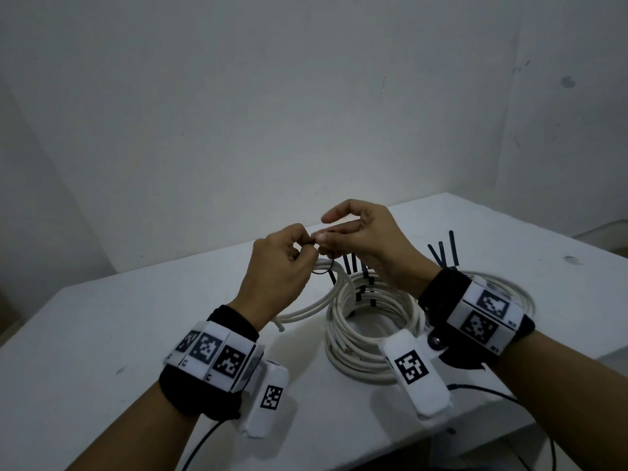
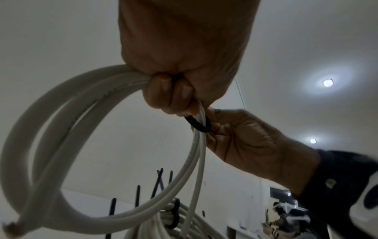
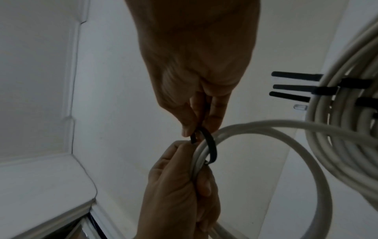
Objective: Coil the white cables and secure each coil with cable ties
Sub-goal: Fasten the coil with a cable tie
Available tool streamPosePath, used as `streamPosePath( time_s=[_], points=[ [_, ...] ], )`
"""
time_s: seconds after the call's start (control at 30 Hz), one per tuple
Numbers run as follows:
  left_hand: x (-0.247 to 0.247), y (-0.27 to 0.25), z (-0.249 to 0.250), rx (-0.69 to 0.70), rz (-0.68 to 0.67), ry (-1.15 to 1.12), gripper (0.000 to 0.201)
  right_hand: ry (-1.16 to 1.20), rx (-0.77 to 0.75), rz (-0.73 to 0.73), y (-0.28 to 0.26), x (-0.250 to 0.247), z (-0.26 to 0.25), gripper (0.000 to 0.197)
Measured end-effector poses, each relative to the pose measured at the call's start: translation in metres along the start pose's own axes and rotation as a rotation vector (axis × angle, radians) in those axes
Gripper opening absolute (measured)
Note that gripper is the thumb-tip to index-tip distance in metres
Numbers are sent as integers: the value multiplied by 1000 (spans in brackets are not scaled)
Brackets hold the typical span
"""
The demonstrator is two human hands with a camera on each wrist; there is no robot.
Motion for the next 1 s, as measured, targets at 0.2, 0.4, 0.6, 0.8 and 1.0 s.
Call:
streamPosePath(
  time_s=[0.2,0.4,0.6,0.8,1.0],
  points=[
    [-5,8,1,-205,-122,-195,20,-15,-63,76,2,3,1,9],
    [-8,5,7,-161,-261,-242,16,-334,-142,122,11,3,-4,16],
    [-8,7,8,-147,-179,-239,17,-474,-156,77,15,4,-14,13],
    [-10,7,8,-223,-245,-316,19,-567,-225,116,39,1,-62,23],
    [-18,20,18,-249,-267,-399,19,-373,-214,36,40,7,-68,22]
  ],
)
Point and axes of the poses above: each hand's wrist, its own y-axis towards the middle knuckle, its own x-axis out of the palm, z = x × y, the point moved 2 cm from there along y, towards the middle knuckle, and after that the axes turned 9 degrees about y, right-handed, at the moved point
